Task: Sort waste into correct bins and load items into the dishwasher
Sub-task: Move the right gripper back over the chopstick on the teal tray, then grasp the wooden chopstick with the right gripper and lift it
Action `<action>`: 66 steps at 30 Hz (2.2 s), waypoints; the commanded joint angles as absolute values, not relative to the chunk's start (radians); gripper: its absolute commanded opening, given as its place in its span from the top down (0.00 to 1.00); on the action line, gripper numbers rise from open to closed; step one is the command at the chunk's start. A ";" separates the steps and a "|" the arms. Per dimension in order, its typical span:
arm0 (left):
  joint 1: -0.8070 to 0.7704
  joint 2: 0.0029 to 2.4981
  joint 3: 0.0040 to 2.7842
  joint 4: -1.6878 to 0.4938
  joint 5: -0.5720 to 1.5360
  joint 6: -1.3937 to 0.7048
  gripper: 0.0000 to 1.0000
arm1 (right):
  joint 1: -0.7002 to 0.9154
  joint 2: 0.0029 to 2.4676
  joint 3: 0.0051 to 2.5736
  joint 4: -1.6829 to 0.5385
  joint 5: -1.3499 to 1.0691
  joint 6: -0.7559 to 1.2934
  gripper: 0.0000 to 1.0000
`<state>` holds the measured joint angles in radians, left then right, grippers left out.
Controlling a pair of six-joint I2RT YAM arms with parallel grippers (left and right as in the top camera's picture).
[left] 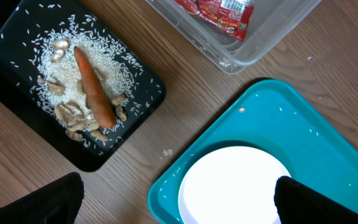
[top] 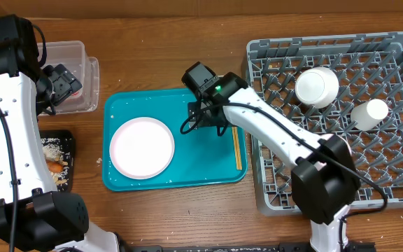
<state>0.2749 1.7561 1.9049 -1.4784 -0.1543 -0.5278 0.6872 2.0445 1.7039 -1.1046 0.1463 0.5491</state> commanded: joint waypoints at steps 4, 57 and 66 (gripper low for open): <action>0.274 1.740 1.919 -1.481 -0.157 -0.524 0.00 | 0.681 2.105 1.721 -1.068 0.206 0.546 0.02; 0.274 1.740 1.919 -1.480 -0.157 -0.524 0.00 | 0.635 2.241 1.701 -0.996 0.095 0.543 0.68; 0.274 1.740 1.919 -1.480 -0.157 -0.524 0.00 | 0.635 2.241 1.702 -1.006 0.064 0.543 0.96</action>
